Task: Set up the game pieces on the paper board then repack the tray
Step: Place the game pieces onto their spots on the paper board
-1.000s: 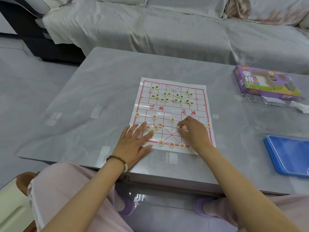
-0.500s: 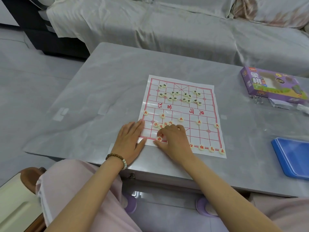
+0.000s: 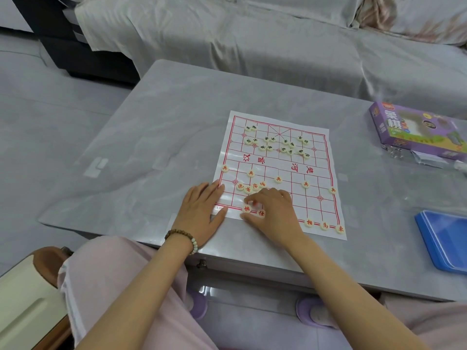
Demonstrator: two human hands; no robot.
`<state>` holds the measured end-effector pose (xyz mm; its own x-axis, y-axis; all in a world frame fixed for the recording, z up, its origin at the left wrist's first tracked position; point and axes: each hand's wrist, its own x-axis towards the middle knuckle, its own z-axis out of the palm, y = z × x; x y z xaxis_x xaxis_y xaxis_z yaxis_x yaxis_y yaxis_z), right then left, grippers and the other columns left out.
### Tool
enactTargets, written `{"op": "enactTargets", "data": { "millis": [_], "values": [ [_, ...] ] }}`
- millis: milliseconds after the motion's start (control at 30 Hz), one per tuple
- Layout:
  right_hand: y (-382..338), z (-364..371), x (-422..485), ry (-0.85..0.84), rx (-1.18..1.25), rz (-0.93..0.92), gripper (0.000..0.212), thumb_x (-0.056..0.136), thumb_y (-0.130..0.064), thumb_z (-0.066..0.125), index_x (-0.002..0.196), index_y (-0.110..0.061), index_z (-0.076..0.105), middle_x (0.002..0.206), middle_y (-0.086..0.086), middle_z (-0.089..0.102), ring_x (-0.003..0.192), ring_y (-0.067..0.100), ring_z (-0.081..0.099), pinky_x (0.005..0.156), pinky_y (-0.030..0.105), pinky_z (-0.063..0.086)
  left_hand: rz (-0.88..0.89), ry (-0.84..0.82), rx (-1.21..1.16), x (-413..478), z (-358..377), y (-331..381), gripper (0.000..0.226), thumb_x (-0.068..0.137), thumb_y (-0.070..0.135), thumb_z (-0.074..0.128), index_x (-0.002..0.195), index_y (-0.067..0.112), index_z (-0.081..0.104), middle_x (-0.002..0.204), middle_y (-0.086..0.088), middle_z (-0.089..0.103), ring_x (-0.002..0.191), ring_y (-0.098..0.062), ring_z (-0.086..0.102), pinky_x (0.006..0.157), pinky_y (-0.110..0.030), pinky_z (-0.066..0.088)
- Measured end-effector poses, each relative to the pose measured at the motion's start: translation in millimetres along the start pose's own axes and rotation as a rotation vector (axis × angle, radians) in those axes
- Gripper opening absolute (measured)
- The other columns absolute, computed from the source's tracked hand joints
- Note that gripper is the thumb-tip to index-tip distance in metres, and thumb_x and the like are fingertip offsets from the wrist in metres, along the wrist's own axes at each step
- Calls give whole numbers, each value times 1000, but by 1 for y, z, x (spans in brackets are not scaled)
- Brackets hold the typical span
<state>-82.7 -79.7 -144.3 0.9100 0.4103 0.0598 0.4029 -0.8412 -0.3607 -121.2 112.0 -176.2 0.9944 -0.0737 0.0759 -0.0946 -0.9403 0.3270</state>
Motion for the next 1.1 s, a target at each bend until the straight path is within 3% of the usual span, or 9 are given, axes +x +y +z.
{"op": "enactTargets", "data": {
  "millis": [433,533,667,900,1033,1100],
  "values": [
    [3,0,1,36,56,28,31,82,-50,62,104,-29,66,106,-10,62,104,10,51,99,27,25,-1,-7,25,0,3,-3,72,84,59,7,146,25,21,152,6,22,140,-15,14,112,-26,-2],
    [12,-13,13,97,69,57,35,84,-46,62,115,-29,62,103,-8,63,100,10,52,90,24,27,-4,-12,15,0,3,-3,72,83,60,7,146,26,21,153,7,21,141,-15,13,111,-26,-3],
    [26,-23,35,-25,-59,106,44,90,-35,58,132,-29,49,117,-3,57,109,15,49,96,29,34,-6,-16,4,0,3,-3,73,83,60,7,146,25,22,153,7,22,141,-15,13,111,-26,-3],
    [35,-22,34,-83,-83,102,23,89,-35,58,110,-29,66,110,-5,61,100,14,52,83,26,30,-6,-8,-6,0,1,-2,74,83,60,8,145,25,23,152,6,23,140,-16,16,111,-25,-1],
    [36,-23,28,-84,94,164,24,88,-28,62,111,-27,66,113,-5,65,99,11,56,95,32,43,-14,-11,-5,0,1,-2,75,82,61,7,146,25,23,152,7,22,141,-15,15,111,-26,0],
    [36,-23,25,-34,92,181,31,85,-34,65,115,-26,63,112,-5,66,100,11,57,96,32,43,-18,-11,-9,0,1,-1,76,81,61,6,146,25,23,153,7,22,141,-15,15,111,-26,-1]
  ]
}}
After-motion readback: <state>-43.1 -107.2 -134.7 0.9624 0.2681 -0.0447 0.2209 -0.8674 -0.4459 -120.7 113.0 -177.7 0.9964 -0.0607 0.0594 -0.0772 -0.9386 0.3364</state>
